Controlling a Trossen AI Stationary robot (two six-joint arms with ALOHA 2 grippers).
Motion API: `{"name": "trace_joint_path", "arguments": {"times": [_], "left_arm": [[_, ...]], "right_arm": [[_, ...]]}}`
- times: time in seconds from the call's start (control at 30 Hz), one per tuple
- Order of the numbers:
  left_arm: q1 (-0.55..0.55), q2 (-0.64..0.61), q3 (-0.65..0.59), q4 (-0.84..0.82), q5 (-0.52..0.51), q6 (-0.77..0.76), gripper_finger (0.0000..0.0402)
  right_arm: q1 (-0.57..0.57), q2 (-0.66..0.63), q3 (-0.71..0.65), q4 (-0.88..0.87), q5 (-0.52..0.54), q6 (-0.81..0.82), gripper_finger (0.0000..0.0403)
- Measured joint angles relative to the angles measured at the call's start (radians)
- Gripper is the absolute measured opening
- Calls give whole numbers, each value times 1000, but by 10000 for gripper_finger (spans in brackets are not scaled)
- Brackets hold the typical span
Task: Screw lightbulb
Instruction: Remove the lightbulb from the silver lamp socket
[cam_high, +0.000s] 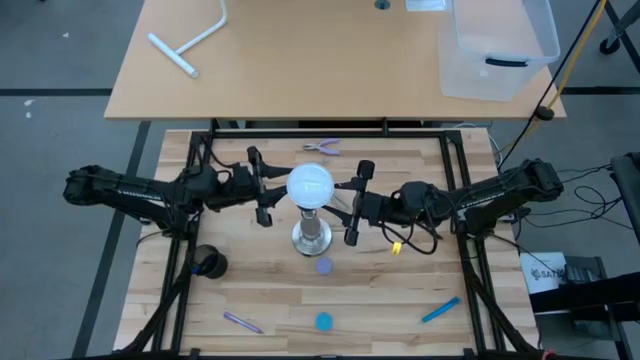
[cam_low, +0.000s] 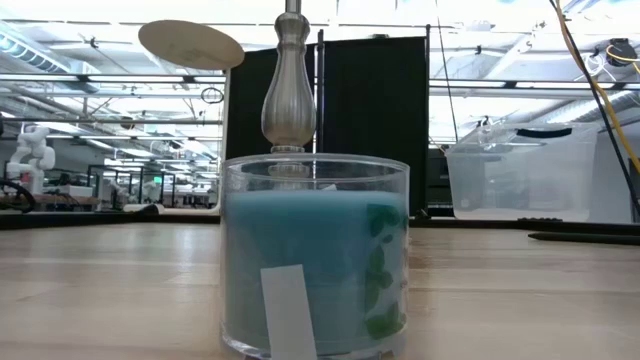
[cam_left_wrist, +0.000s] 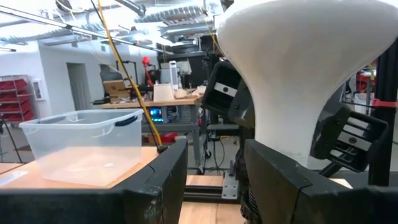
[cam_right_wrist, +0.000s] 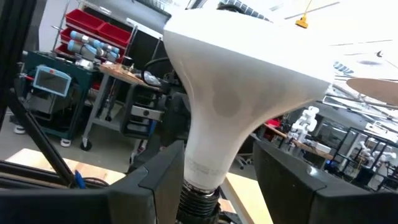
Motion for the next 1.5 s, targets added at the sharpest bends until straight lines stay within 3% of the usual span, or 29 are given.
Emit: {"name": "trace_joint_path", "arguments": {"times": [1.5], "left_arm": [[-8, 18, 0, 29, 47, -22, 163]], "right_arm": [[-49, 43, 0, 92, -1, 25, 185]]}}
